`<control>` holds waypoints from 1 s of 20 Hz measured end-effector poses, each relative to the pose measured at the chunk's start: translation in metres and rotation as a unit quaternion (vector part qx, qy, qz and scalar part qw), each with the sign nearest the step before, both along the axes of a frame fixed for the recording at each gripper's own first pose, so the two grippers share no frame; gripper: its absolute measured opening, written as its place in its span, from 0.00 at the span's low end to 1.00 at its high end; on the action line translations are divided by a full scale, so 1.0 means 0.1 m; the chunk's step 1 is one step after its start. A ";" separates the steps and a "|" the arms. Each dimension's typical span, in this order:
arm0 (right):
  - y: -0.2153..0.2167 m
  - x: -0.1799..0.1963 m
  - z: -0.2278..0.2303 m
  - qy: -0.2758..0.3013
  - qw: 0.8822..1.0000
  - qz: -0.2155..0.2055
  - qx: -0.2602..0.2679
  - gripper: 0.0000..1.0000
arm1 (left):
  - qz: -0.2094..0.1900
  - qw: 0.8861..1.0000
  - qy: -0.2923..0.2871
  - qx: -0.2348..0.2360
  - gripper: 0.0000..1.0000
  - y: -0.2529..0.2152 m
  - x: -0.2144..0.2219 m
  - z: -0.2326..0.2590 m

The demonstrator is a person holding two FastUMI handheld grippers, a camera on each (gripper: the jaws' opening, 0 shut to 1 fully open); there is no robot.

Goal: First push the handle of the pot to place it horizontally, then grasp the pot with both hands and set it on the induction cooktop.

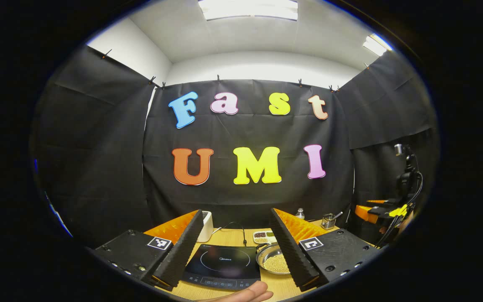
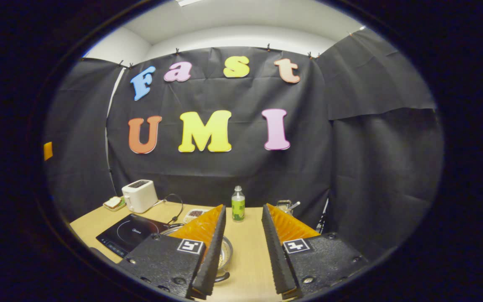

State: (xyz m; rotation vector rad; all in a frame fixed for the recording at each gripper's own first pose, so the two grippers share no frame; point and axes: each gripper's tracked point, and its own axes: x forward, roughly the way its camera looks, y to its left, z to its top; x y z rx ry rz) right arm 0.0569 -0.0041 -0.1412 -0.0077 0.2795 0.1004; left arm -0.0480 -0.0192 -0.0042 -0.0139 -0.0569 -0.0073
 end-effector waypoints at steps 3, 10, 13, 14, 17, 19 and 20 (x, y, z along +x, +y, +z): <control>0.07 0.01 -0.29 0.034 0.999 0.011 0.001 0.31 | -0.004 1.000 0.001 0.003 0.95 -0.03 -0.01 -0.02; 0.36 -0.09 -0.85 0.101 0.994 0.041 -0.010 0.04 | -0.006 1.000 0.002 0.005 0.95 -0.02 -0.01 -0.03; 0.49 -0.15 -1.12 0.129 0.990 0.058 -0.020 0.04 | -0.006 1.000 0.004 0.006 0.95 0.00 -0.01 -0.05; 0.53 -0.18 -1.22 0.143 0.988 0.061 -0.016 0.01 | -0.006 1.000 0.006 0.007 0.95 0.00 -0.01 -0.08; 0.67 -0.26 -1.58 0.191 0.979 0.076 -0.007 0.04 | -0.008 1.000 0.008 0.008 0.95 0.01 -0.06 -0.08; 0.74 -0.32 -1.81 0.222 0.971 0.085 -0.009 0.04 | -0.007 1.000 0.008 0.010 0.95 0.01 -0.08 -0.08; 0.77 -0.37 -1.92 0.239 0.967 0.089 -0.005 0.01 | -0.008 1.000 0.008 0.011 0.95 0.02 -0.07 -0.08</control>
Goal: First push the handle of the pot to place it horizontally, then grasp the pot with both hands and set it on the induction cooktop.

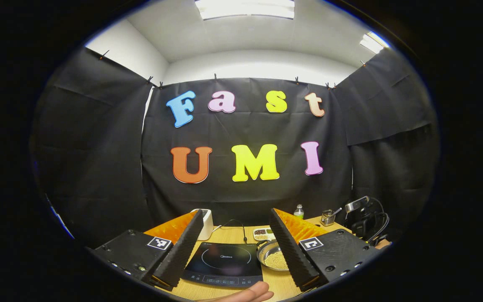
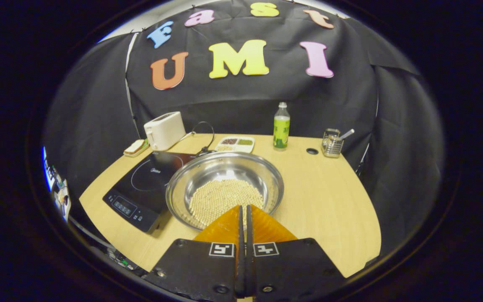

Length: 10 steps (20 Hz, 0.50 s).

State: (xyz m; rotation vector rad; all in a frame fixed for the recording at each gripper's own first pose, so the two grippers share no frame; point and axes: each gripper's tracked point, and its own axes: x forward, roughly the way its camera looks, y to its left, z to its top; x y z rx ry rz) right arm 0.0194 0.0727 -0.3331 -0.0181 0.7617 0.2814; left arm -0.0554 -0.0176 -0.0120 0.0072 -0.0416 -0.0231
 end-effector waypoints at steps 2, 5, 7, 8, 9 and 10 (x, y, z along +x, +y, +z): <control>0.09 -0.12 -0.19 0.034 0.999 0.013 0.008 0.04 | 0.000 1.000 0.000 -0.001 0.95 0.00 0.00 -0.01; 0.26 -0.24 -0.42 0.074 0.996 0.039 0.010 0.04 | -0.001 1.000 0.001 -0.001 0.95 0.01 -0.02 -0.02; 0.31 -0.29 -0.54 0.086 0.995 0.047 0.006 0.04 | -0.001 1.000 0.000 0.002 0.95 0.01 0.00 -0.03; 0.32 -0.30 -0.54 0.084 0.995 0.049 0.006 0.04 | 0.000 1.000 0.001 0.003 0.95 0.02 0.00 -0.04; 0.30 -0.29 -0.52 0.081 0.996 0.048 0.003 0.04 | 0.001 1.000 0.001 0.003 0.95 0.03 0.00 -0.04; 0.30 -0.29 -0.53 0.083 0.996 0.046 0.003 0.04 | 0.001 1.000 0.002 0.004 0.95 0.04 0.01 -0.06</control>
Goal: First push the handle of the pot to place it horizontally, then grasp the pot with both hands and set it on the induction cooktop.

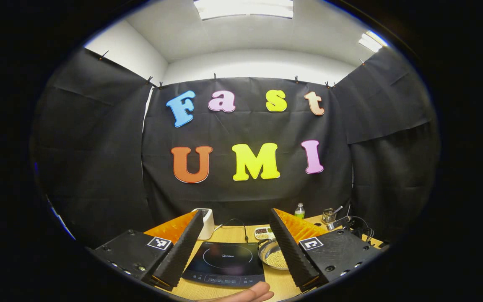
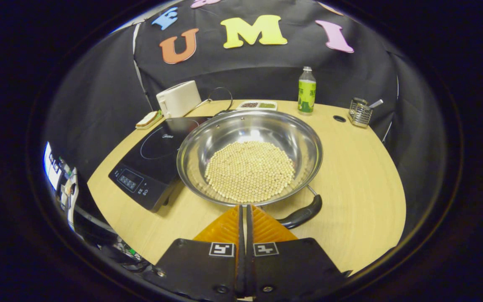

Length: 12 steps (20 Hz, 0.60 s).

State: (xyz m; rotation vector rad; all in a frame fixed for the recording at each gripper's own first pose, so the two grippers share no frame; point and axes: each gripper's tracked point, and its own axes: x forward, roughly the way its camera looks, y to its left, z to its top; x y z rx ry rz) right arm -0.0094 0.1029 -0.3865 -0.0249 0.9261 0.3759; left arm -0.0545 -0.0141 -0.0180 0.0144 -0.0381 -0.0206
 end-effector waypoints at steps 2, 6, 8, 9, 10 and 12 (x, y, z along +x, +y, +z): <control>0.01 -0.03 -0.04 0.008 1.000 0.000 0.003 0.04 | 0.001 1.000 0.003 0.000 0.95 0.01 0.00 -0.02; -0.07 -0.01 -0.15 0.022 1.000 -0.013 0.000 0.04 | 0.000 1.000 0.005 0.000 0.95 0.00 0.02 -0.05; -0.06 -0.02 -0.16 0.026 1.000 -0.013 0.010 0.02 | 0.001 1.000 0.006 0.001 0.95 0.01 0.02 -0.06; -0.08 0.00 -0.16 0.025 1.000 -0.014 0.008 0.03 | 0.001 1.000 0.007 0.002 0.95 0.00 0.02 -0.06; -0.11 0.03 -0.16 0.023 1.000 -0.017 0.006 0.04 | 0.000 1.000 0.007 0.003 0.95 -0.01 0.03 -0.07; -0.14 0.07 -0.16 0.021 1.000 -0.018 0.003 0.04 | -0.001 1.000 0.007 0.003 0.95 -0.03 0.02 -0.06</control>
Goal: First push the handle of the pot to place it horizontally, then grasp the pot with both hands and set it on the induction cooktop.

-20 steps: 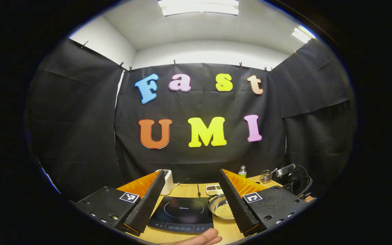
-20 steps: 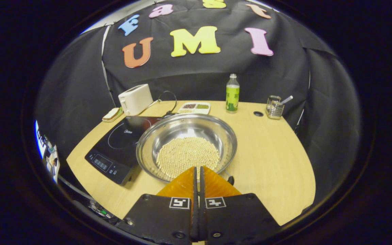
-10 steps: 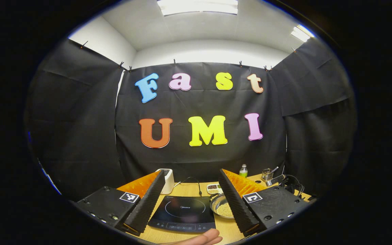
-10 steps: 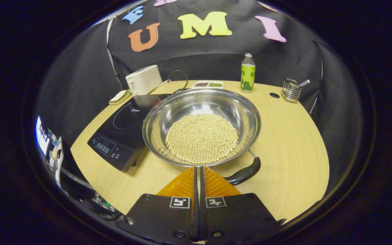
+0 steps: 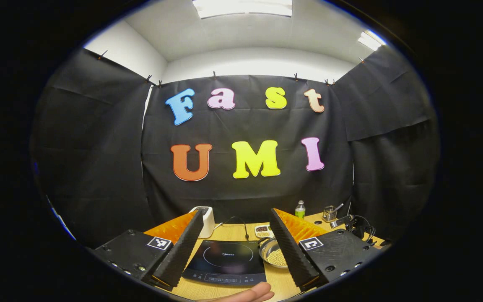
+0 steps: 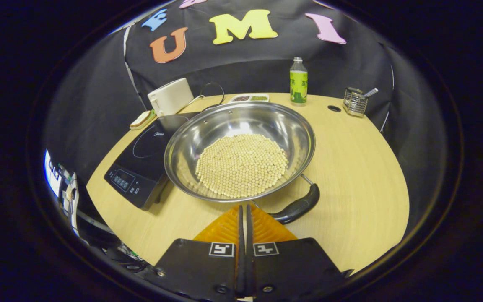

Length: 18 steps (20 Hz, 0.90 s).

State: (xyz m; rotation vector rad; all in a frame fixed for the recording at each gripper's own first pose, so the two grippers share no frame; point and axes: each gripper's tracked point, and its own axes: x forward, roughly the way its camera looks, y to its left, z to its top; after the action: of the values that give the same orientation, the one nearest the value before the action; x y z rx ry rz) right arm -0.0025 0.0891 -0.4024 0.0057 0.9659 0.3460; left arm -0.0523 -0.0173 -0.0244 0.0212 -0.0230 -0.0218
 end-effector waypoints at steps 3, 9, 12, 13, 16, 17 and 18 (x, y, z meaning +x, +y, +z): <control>-0.06 0.05 0.00 -0.004 1.000 0.001 -0.001 0.01 | -0.001 1.000 -0.002 0.003 0.95 -0.01 0.02 0.00; -0.24 0.12 -0.07 0.000 1.000 0.012 -0.010 0.04 | 0.008 1.000 0.002 0.001 0.96 0.02 0.18 -0.05; -0.28 0.19 -0.15 0.013 1.000 0.019 -0.004 0.04 | 0.020 1.000 -0.005 -0.003 0.96 0.07 0.30 -0.02; -0.30 0.21 -0.16 0.018 1.000 0.020 0.001 0.04 | 0.017 1.000 -0.005 -0.009 0.96 0.06 0.35 -0.03; -0.33 0.27 -0.24 0.032 0.999 0.020 0.011 0.04 | -0.006 0.999 0.007 -0.033 0.96 -0.05 0.48 -0.08; -0.39 0.30 -0.27 0.038 0.999 0.015 0.007 0.04 | -0.007 0.999 0.010 -0.036 0.96 -0.05 0.53 -0.09; -0.43 0.32 -0.31 0.040 0.999 0.013 0.006 0.00 | -0.007 0.999 0.010 -0.034 0.96 -0.03 0.59 -0.08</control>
State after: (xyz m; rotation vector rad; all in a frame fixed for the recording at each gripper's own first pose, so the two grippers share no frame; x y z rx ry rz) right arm 0.0299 0.0458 -0.4330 0.0176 1.0440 0.3774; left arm 0.0069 -0.0208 -0.0325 -0.0465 -0.0029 -0.0344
